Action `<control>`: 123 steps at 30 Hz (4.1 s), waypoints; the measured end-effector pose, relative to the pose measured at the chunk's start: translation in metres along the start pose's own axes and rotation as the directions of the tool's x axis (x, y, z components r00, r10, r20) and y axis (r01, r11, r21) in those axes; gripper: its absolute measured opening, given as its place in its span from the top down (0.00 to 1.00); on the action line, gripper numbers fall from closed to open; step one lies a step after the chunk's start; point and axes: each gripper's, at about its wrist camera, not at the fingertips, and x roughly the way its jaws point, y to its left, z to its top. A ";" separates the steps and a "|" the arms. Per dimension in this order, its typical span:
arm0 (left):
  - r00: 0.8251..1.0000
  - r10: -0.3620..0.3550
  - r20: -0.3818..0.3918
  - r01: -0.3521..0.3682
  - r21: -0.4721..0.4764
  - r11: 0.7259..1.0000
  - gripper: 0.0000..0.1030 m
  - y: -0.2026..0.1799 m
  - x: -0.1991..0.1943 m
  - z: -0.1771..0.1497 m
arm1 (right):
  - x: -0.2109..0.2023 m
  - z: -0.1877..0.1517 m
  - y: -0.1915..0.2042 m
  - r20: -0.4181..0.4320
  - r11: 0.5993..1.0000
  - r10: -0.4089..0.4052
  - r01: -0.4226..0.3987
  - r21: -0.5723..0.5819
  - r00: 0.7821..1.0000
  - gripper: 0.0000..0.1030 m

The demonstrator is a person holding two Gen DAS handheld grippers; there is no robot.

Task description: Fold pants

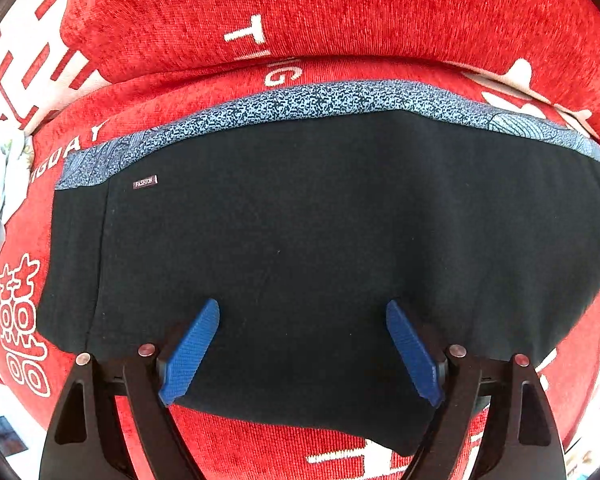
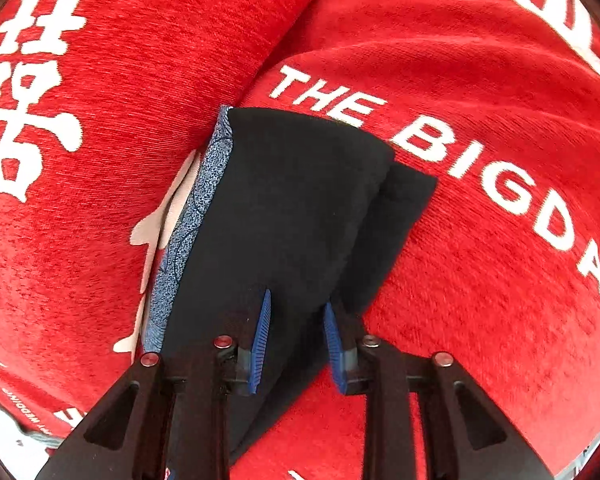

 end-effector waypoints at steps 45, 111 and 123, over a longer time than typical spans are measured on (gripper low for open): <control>0.996 0.025 0.083 -0.023 -0.025 0.999 0.11 -0.105 -0.001 0.089 | 0.021 -0.101 0.145 -0.095 0.692 -0.068 -0.022 -0.722 0.993 0.57; 0.993 -0.076 -0.091 0.096 0.234 0.967 0.08 -0.119 -0.083 -0.044 | -0.070 -0.255 0.071 -0.166 0.846 -0.151 0.041 -0.532 0.975 0.33; 0.983 -0.098 -0.154 0.141 0.296 0.945 0.07 -0.203 -0.063 -0.029 | -0.084 -0.196 0.017 -0.167 0.921 -0.102 0.030 -0.388 0.981 0.27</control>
